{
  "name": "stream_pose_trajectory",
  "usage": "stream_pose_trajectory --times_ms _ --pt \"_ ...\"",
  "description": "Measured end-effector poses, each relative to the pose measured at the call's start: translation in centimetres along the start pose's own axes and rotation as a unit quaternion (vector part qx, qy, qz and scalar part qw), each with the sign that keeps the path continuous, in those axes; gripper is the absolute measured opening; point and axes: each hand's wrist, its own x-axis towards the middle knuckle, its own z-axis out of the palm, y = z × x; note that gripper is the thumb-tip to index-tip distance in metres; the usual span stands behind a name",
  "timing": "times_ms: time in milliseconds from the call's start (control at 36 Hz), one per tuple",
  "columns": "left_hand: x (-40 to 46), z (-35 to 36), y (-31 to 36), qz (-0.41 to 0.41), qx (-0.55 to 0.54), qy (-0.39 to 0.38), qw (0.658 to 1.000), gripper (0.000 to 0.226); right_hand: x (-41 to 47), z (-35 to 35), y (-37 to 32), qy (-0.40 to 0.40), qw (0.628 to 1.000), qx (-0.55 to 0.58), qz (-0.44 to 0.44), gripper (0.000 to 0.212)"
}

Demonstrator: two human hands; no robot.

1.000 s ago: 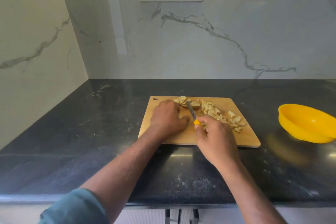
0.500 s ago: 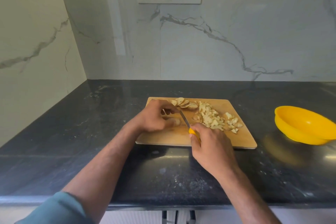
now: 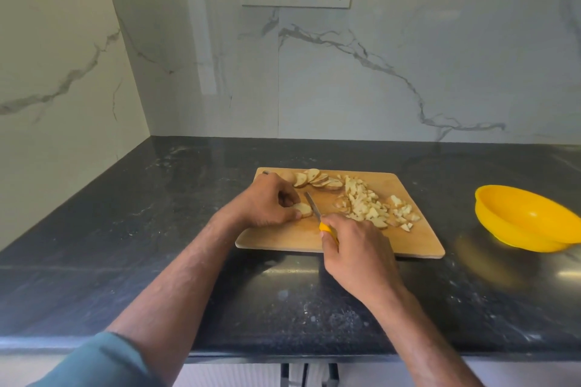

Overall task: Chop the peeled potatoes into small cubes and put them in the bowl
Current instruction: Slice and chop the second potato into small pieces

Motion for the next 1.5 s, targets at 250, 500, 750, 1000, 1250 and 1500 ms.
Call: stream_pose_trajectory --times_ms 250,500,750,1000,1250,1500 --pt "-0.1 0.5 0.3 -0.021 -0.017 0.022 0.999 0.022 0.5 0.3 0.0 0.004 1.0 0.025 0.01 0.034" --pt "-0.2 0.6 0.9 -0.023 -0.007 0.039 0.999 0.015 1.0 0.5 -0.7 0.0 1.0 0.025 0.0 0.033" --pt "-0.2 0.6 1.3 -0.024 0.007 0.043 0.999 0.014 1.1 0.6 -1.0 -0.015 1.0 0.003 -0.021 0.033" --pt "-0.1 1.0 1.0 -0.036 0.009 0.051 0.998 0.019 0.7 0.3 -0.8 -0.029 0.999 -0.019 -0.03 0.031" --pt "-0.1 1.3 0.8 -0.044 0.005 0.055 0.998 0.021 -0.8 -0.2 -0.1 -0.021 1.0 0.009 -0.016 0.033" --pt "-0.3 1.1 0.5 -0.02 -0.016 0.037 0.999 0.03 -1.0 -0.1 0.2 0.02 0.999 0.045 0.018 0.031"
